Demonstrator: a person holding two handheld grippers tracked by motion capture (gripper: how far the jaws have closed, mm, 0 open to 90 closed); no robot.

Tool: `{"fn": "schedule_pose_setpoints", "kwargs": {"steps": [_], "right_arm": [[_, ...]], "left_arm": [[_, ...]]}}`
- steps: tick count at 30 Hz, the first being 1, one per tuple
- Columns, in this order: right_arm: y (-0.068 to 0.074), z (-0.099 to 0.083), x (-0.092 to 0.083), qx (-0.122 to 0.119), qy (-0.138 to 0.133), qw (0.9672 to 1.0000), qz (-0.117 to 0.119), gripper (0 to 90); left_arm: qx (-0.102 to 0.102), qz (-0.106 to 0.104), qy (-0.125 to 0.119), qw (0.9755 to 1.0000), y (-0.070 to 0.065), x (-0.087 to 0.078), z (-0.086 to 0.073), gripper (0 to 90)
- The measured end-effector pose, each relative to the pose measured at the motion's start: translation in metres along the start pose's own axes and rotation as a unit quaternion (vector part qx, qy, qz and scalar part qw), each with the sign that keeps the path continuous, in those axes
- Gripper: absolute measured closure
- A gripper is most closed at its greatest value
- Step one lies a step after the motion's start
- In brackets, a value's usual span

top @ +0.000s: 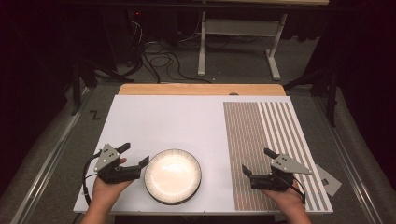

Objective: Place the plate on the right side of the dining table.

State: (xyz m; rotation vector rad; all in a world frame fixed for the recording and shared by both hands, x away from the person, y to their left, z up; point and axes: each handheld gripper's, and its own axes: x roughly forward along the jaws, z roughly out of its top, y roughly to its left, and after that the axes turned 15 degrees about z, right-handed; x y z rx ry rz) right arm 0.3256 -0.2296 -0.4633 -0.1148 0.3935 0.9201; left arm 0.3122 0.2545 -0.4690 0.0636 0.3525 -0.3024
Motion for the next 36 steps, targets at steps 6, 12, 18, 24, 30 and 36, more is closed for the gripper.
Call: {"fn": "schedule_pose_setpoints", "kwargs": {"steps": [6,12,18,24,30,36], "right_arm": [[0.013,0.003,0.017,-0.013,0.015,0.9995,0.023,2.7],[0.026,0.005,0.036,-0.018,0.037,0.9982,0.043,6.6],[0.036,0.01,0.054,-0.016,0.036,0.9971,0.064,16.4],[0.042,0.014,0.063,-0.011,0.036,0.996,0.082,28.8],[0.047,0.022,0.071,-0.008,0.034,0.9952,0.092,46.1],[0.051,0.032,0.082,0.009,0.032,0.9927,0.116,56.5]], "left_arm": [[-0.006,-0.001,0.004,1.0,0.005,-0.003,0.0,9.7],[-0.006,-0.001,0.005,1.0,0.007,-0.006,-0.001,9.5],[-0.002,0.0,0.009,1.0,0.008,-0.009,-0.004,7.9],[0.007,0.001,0.011,0.9999,0.003,-0.01,-0.009,4.9],[0.012,0.004,0.013,0.9998,-0.001,-0.007,-0.011,3.1],[0.008,0.002,0.014,0.9999,-0.007,-0.003,-0.01,2.2]]}}
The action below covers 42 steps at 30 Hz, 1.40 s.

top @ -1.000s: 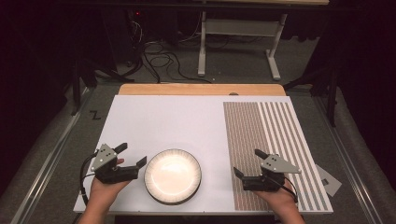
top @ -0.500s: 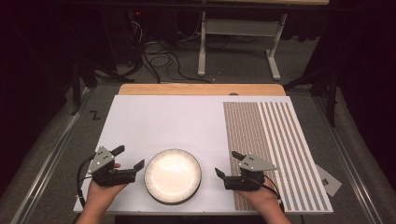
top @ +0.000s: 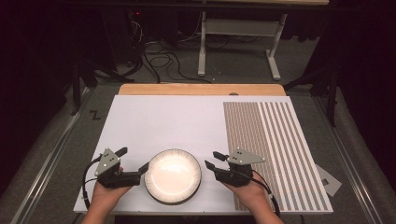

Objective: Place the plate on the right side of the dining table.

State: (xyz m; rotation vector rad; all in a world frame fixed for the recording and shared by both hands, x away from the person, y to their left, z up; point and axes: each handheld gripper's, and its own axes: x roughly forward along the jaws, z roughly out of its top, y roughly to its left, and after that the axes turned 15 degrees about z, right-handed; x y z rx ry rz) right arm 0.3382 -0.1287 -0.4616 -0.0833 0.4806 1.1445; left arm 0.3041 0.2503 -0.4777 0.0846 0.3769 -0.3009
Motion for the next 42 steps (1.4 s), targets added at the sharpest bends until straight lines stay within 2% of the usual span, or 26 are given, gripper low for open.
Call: {"fn": "schedule_pose_setpoints", "kwargs": {"steps": [5,10,12,14,17,20,23,25,29,33,42], "right_arm": [[0.001,0.008,0.007,0.001,-0.001,0.9999,0.01,62.0],[0.003,0.01,0.01,-0.007,0.003,0.9998,0.016,68.9],[0.005,0.006,0.011,-0.015,0.014,0.9996,0.019,71.3],[0.008,0.0,0.011,-0.014,0.019,0.9992,0.031,74.7],[0.009,-0.004,0.01,-0.012,0.025,0.999,0.036,77.6],[0.01,-0.01,0.007,-0.011,0.032,0.9985,0.044,85.8],[0.01,-0.014,0.008,-0.006,0.04,0.998,0.049,90.0],[0.011,-0.017,0.01,-0.003,0.047,0.9974,0.055,90.0],[0.013,-0.02,0.015,-0.002,0.06,0.996,0.067,90.0],[0.014,-0.022,0.02,-0.011,0.074,0.9945,0.074,90.0],[0.014,-0.024,0.022,-0.008,0.087,0.9933,0.075,90.0]], "left_arm": [[0.007,-0.005,0.0,1.0,-0.003,0.001,0.0,2.2],[0.003,-0.006,-0.002,1.0,-0.002,0.002,0.0,3.1],[0.005,-0.005,-0.003,1.0,-0.002,0.002,0.0,3.2],[0.004,-0.005,-0.005,1.0,-0.002,0.003,0.0,3.5],[0.006,-0.007,-0.006,0.9999,-0.002,0.003,0.0,3.5],[0.005,-0.007,-0.006,1.0,-0.001,0.003,0.0,3.5],[0.003,-0.007,-0.004,1.0,0.0,0.003,-0.001,3.5],[-0.004,-0.009,-0.005,0.9999,0.0,0.002,-0.001,3.5],[-0.002,-0.011,-0.003,0.9999,0.0,0.001,-0.001,4.2],[-0.004,-0.01,-0.006,0.9999,0.0,0.001,-0.001,4.4],[-0.005,-0.014,-0.007,0.9999,0.0,0.0,-0.001,4.3]]}}
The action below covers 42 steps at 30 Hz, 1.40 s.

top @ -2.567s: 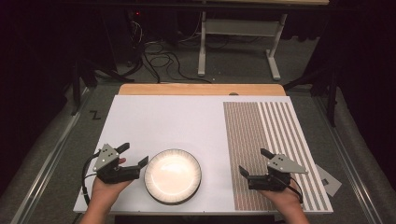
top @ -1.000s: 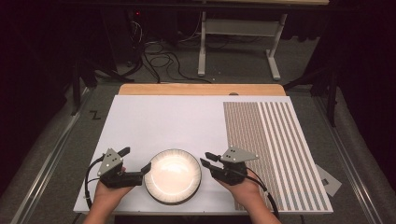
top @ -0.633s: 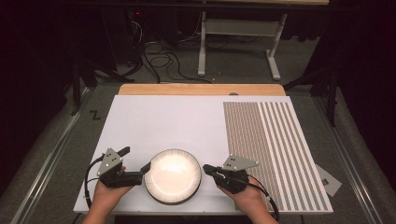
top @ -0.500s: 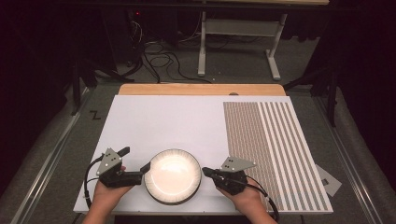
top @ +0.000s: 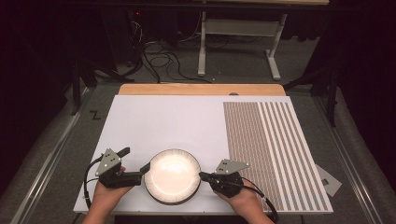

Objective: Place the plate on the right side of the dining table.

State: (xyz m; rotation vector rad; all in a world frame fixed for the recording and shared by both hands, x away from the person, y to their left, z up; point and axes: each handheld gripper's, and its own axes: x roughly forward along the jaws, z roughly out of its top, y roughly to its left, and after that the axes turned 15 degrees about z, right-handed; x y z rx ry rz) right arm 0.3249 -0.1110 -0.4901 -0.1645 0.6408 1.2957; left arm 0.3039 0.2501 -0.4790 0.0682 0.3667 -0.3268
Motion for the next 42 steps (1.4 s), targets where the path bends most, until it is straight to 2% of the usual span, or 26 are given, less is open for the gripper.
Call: {"fn": "schedule_pose_setpoints", "kwargs": {"steps": [42], "right_arm": [[-0.0013,-0.0017,-0.0002,-0.001,0.002,0.9999,0.011,90.0]], "left_arm": [[0.005,-0.011,0.002,0.9999,-0.001,0.0008,0.0003,4.3]]}}
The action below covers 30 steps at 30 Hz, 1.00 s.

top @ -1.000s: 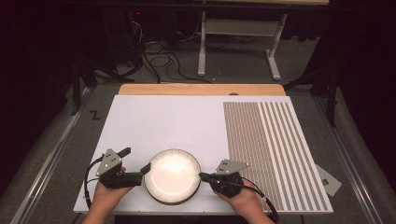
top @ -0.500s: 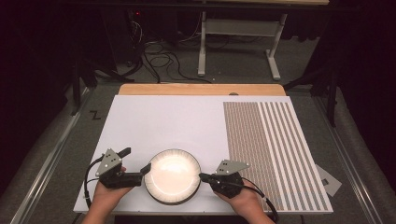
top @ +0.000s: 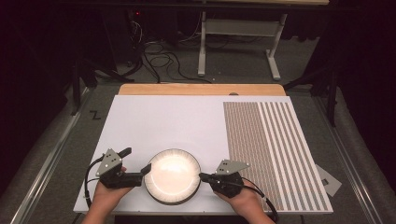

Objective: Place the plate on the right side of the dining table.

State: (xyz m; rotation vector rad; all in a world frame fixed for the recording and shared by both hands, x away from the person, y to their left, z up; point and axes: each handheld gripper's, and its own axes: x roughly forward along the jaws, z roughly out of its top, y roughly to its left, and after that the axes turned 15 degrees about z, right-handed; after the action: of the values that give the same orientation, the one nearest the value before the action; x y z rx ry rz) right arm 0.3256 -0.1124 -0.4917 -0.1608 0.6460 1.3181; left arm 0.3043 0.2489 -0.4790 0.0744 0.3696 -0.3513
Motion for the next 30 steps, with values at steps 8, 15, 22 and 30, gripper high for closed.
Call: {"fn": "schedule_pose_setpoints", "kwargs": {"steps": [8,15,22,30], "right_arm": [[-0.0002,0.0001,0.0016,0.004,-0.001,1.0,0.003,90.0],[-0.0011,0.0006,0.002,0.001,0.001,1.0,0.006,90.0],[-0.0012,0.0008,0.0029,0.002,0.0,1.0,0.005,90.0],[-0.0017,0.0014,0.004,0.002,0.0,1.0,0.005,90.0]], "left_arm": [[0.0,-0.001,0.0,1.0,0.0,0.0002,0.0,4.3],[-0.002,-0.002,0.0,1.0,0.0,0.0,-0.0001,4.4],[-0.001,-0.003,0.001,1.0,0.0,0.0,-0.0001,4.3],[-0.005,-0.004,0.001,1.0,0.0004,0.0,-0.0002,4.3]]}}
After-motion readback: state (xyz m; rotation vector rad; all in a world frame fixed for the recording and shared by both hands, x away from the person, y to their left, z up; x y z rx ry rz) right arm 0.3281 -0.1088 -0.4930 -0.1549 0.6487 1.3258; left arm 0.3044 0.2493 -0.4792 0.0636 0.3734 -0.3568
